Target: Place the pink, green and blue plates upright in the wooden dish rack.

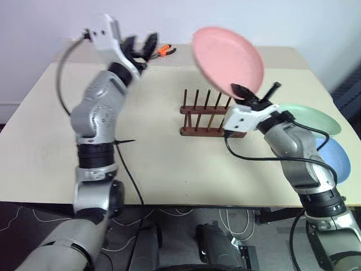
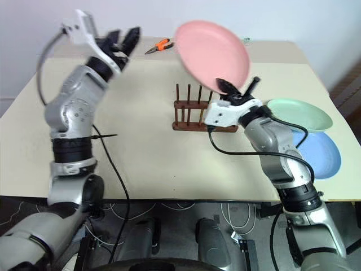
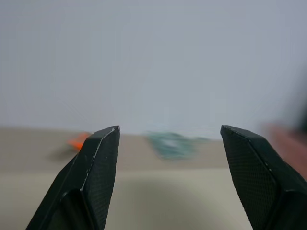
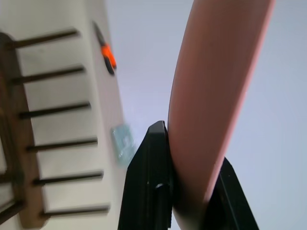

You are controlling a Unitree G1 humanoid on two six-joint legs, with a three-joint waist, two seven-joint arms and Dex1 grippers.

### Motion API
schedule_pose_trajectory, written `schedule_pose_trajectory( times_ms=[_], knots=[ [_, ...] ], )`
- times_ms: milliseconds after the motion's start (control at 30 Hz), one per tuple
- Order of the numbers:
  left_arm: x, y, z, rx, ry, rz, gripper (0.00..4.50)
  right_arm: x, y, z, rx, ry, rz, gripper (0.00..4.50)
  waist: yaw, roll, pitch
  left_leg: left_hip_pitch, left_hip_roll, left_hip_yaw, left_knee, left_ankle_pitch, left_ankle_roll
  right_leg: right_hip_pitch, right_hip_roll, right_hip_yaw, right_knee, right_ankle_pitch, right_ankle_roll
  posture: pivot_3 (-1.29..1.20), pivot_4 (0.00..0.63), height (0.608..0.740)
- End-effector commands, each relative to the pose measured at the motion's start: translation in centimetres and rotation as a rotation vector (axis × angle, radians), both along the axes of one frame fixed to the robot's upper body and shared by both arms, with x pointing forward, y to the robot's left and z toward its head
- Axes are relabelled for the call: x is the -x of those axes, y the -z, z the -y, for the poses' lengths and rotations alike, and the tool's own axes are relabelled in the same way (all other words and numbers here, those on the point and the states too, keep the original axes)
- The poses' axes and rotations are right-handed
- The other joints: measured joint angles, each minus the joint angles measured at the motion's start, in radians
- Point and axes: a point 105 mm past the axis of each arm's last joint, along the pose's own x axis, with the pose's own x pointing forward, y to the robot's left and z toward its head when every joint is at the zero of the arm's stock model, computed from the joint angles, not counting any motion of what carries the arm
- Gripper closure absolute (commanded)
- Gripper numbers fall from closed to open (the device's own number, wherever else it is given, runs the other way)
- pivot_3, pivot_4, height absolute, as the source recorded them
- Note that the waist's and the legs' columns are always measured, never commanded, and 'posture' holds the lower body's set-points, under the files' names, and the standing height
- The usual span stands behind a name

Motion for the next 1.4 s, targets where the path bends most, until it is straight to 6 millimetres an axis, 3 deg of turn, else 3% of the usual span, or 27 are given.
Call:
schedule_pose_trajectory(
  times_ms=[33, 133, 300, 633, 933, 1033, 1167, 1400],
  knots=[
    [0.2, 2.6, 0.0, -0.235, 0.043, 0.052, 0.95, 2.6, -1.7, 0.6, -0.359, -0.137, -0.071, 4.5, 0.003, 0.001, 0.0, 0.001, 0.0, 0.0, -0.001, 0.0, 0.0, 0.001, 0.0, 0.0, 0.0, 0.0, 0.0, 0.0, 0.15, 0.726],
    [3.2, 7.2, 3.6, -0.369, 0.406, -0.015, 0.95, 3.5, -2.1, 1.6, -0.799, -0.217, -0.191, 4.5, 0.005, 0.001, 0.0, 0.0, 0.0, 0.0, 0.0, 0.0, 0.0, 0.001, -0.001, 0.0, 0.0, 0.0, 0.0, 0.0, 0.15, 0.726],
    [7.2, 10.6, 6.3, -0.399, 0.72, -0.114, 0.95, 4.2, -1.9, 1.0, -1.0, -0.296, -0.316, 4.5, 0.003, 0.001, 0.001, -0.002, 0.0, 0.0, 0.002, 0.0, 0.0, 0.0, -0.002, -0.001, 0.0, -0.002, -0.005, 0.0, 0.15, 0.726],
    [8.7, 11.5, 8.0, -0.398, 0.805, -0.144, 0.95, 3.5, -1.1, 2.1, -1.138, -0.271, -0.421, 4.5, 0.001, 0.003, 0.0, -0.001, 0.001, 0.0, 0.001, 0.0, 0.001, 0.0, -0.001, 0.0, 0.0, -0.002, -0.005, 0.0, 0.15, 0.726],
    [9.0, 11.6, 8.1, -0.398, 0.802, -0.142, 0.95, 1.7, 1.3, 3.6, -1.173, -0.148, -0.508, 4.5, 0.001, 0.003, 0.0, -0.002, 0.001, 0.0, 0.001, 0.0, 0.001, 0.0, -0.001, 0.0, 0.0, -0.002, -0.005, 0.0, 0.15, 0.726],
    [9.2, 11.8, 8.2, -0.399, 0.804, -0.145, 0.88, 1.4, 1.7, 3.7, -1.135, -0.137, -0.522, 3.31, 0.001, 0.003, 0.0, -0.002, 0.001, 0.0, 0.001, 0.0, 0.001, -0.001, -0.001, 0.0, 0.0, -0.002, -0.005, 0.0, 0.15, 0.726],
    [9.3, 11.9, 8.3, -0.397, 0.805, -0.15, 0.88, 1.9, 1.2, 3.9, -0.914, -0.105, -0.471, 1.39, 0.001, 0.003, 0.0, -0.002, 0.001, 0.0, 0.001, 0.0, 0.001, -0.001, -0.001, 0.0, 0.0, -0.002, -0.005, 0.0, 0.15, 0.726],
    [9.2, 11.9, 8.1, -0.393, 0.801, -0.155, 0.88, 6.1, 0.6, 7.6, -0.501, -0.076, -0.513, 1.39, 0.009, 0.004, 0.001, -0.003, 0.0, 0.0, 0.002, -0.001, 0.002, 0.0, -0.002, 0.0, -0.002, -0.002, -0.004, 0.0, 0.15, 0.726]
  ],
)
